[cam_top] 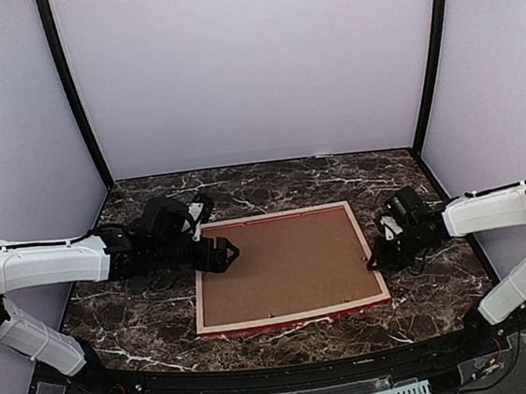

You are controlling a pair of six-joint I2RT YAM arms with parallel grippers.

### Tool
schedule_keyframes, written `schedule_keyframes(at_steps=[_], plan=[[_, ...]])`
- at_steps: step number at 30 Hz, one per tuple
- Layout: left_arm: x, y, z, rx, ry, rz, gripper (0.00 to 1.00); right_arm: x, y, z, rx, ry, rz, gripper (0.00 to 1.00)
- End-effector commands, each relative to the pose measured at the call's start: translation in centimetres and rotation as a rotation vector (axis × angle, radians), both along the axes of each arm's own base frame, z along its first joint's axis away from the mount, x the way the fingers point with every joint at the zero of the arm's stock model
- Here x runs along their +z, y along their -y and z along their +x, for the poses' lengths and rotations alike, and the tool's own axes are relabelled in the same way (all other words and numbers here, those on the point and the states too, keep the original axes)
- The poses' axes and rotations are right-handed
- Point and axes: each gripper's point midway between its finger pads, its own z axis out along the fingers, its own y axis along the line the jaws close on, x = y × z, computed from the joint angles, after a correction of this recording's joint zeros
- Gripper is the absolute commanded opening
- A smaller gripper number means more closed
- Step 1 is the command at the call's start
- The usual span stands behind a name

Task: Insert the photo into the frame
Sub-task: Adjust the photo frame at the center of the board.

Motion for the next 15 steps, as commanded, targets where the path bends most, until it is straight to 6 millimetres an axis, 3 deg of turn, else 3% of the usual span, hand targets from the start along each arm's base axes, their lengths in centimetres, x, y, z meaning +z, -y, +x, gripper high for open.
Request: schedule_keyframes(at_steps=[1, 10, 15], plan=[[1.2, 2.5, -0.7, -0.100, 0.094, -0.008, 0.87, -0.3, -0.5, 2.7, -0.011, 0.065, -0.035, 0.21], [0.0, 4.4, -1.3, -0.128, 0.072, -0.001, 0.86, 0.1, -3.6, 8.2, 0.027, 0.121, -0.021, 0.20], [-0.3, 4.5, -1.2, -0.127, 0.072, 0.023, 0.87, 0.8, -4.0, 9.6, 0.054, 0.141, -0.050, 0.29]])
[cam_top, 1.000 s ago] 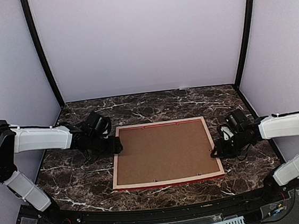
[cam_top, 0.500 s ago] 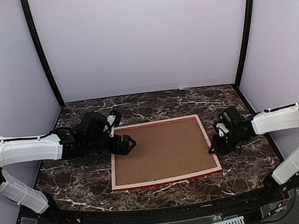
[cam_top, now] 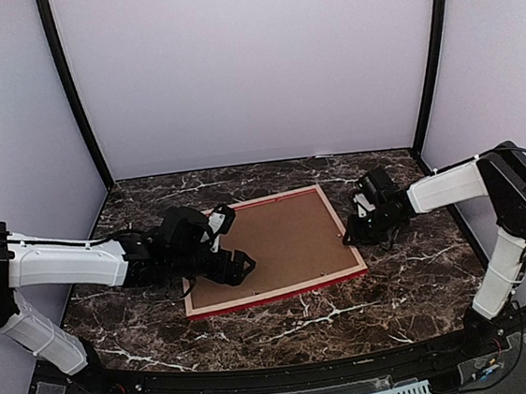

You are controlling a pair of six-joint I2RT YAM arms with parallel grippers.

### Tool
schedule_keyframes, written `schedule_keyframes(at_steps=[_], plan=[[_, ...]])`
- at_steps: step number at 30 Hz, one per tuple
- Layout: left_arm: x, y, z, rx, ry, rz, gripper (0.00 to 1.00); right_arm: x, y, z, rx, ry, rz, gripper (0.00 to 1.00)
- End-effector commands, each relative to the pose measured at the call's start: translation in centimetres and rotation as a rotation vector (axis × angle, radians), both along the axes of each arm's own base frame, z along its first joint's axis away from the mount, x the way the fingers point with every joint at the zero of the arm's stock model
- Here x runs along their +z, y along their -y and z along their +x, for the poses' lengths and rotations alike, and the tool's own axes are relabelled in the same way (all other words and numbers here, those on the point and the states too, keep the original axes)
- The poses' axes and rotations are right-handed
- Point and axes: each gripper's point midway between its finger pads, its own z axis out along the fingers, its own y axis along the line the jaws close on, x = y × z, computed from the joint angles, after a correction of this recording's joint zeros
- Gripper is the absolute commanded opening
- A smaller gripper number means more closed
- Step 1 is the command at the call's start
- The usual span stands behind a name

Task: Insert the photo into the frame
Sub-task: Adjust the photo frame at the center of the board, then pick up the photo frame from the center of the board.

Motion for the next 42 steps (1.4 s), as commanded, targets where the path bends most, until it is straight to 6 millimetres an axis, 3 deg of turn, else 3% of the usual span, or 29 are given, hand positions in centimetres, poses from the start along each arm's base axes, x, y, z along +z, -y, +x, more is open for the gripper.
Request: schedule_keyframes(at_steps=[1, 6, 12, 18, 28, 35, 42], plan=[[1.5, 0.9, 0.7, -0.002, 0.052, -0.013, 0.87, 0.6, 0.1, 1.0, 0.013, 0.043, -0.044, 0.31], [1.5, 1.0, 0.7, -0.004, 0.064, 0.000, 0.87, 0.4, 0.7, -1.0, 0.025, 0.026, -0.057, 0.40], [1.5, 1.3, 0.8, -0.010, 0.066, 0.004, 0.87, -0.4, 0.7, -3.3, 0.043, 0.003, -0.076, 0.42], [0.8, 2.1, 0.6, -0.029, 0.050, 0.016, 0.87, -1.1, 0.6, -4.1, 0.051, -0.010, -0.105, 0.40], [1.5, 4.1, -0.9, -0.130, 0.159, 0.085, 0.85, -1.2, 0.4, -2.6, 0.057, -0.002, -0.155, 0.25], [1.6, 4.4, -1.0, -0.135, 0.183, 0.105, 0.86, -1.0, -0.2, -1.0, 0.066, 0.015, -0.167, 0.18], [0.9, 4.5, -1.0, -0.164, 0.208, 0.157, 0.87, -0.3, -1.6, 0.8, 0.104, 0.026, -0.146, 0.05]])
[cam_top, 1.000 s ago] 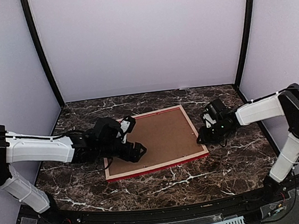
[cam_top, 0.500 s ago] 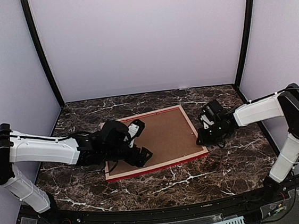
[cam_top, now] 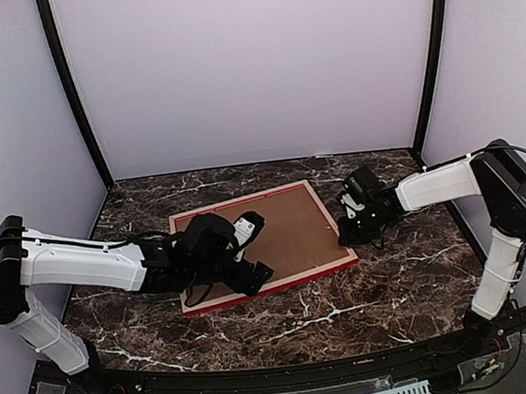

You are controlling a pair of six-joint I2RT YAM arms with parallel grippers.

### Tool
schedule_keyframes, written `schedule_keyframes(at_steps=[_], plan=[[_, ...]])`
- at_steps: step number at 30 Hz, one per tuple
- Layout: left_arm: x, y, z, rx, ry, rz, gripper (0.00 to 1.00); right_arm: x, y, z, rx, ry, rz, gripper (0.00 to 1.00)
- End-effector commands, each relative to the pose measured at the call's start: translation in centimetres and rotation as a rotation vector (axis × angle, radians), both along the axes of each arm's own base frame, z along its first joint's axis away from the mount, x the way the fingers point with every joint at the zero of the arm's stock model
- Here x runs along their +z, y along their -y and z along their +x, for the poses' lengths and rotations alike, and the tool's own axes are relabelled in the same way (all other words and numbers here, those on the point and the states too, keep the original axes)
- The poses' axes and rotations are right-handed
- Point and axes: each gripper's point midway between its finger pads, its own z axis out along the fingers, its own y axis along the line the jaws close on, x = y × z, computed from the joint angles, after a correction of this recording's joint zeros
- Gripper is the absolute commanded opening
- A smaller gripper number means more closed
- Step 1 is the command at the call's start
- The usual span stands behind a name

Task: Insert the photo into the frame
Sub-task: Pick up the photo frame from the center of the board.

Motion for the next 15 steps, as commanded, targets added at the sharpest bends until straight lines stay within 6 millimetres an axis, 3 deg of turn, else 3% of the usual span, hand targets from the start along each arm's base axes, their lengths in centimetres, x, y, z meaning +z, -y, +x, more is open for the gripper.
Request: schedule_keyframes(at_steps=[1, 15], plan=[[0.6, 0.8, 0.1, -0.034, 0.059, 0.035, 0.87, -0.4, -0.5, 0.5, 0.024, -0.025, -0.001, 0.01], [-1.7, 2.6, -1.6, -0.147, 0.189, 0.225, 0.89, 3.0, -1.3, 0.3, 0.109, -0.047, 0.051, 0.00]])
